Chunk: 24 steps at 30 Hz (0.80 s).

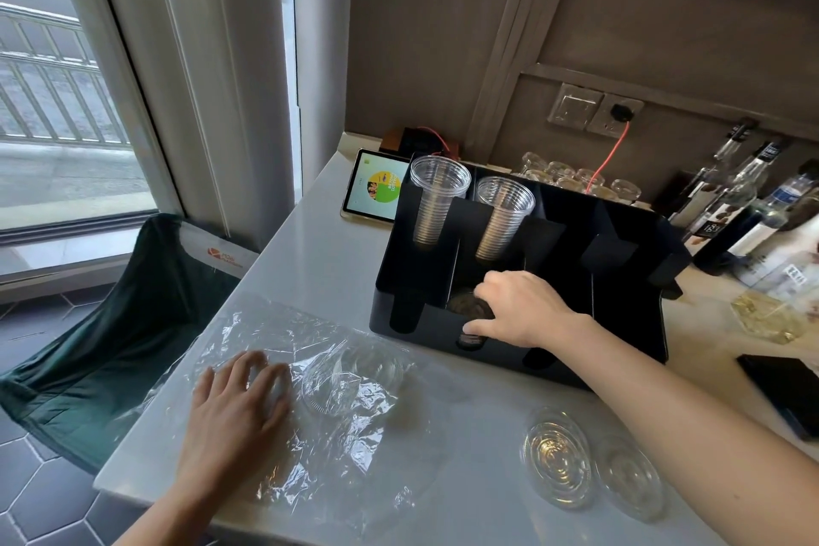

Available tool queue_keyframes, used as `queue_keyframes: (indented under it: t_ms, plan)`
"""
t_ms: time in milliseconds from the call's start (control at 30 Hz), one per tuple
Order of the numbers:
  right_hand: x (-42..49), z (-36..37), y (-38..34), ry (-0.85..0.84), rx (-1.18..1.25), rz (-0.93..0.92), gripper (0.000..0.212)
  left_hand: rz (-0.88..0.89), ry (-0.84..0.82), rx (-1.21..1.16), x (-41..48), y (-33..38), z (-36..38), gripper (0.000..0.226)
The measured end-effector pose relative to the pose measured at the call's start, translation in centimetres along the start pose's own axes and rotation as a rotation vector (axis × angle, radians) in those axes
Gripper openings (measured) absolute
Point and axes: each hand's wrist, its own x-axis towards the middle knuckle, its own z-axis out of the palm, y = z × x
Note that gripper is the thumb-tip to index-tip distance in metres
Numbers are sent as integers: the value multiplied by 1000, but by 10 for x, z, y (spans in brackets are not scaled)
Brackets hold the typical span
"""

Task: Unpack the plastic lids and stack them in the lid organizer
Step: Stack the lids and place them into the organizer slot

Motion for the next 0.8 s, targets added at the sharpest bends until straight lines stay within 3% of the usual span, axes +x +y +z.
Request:
queue_keyframes:
  t_ms: [200,367,500,633,700,800]
  plan:
    - [2,4,-10,-164,-113,-47,35,5,6,-12,-1,2,-2,40]
    - [1,12,-9,-99,-57,-34,27,13,-4,3,-1,1,-2,40]
    - [-20,4,-13,134,174,8,23,11,-20,12,-1,1,-4,40]
    - [-60,5,-34,386,569,245,12,15,-29,2,-2,3,-8,45]
    - [-82,17,-56,402,769,367,8,18,-42,-6,-2,4,-10,47]
    - [-105,42,-101,243,939,440,13,29,-48,-9,-2,5,-13,49]
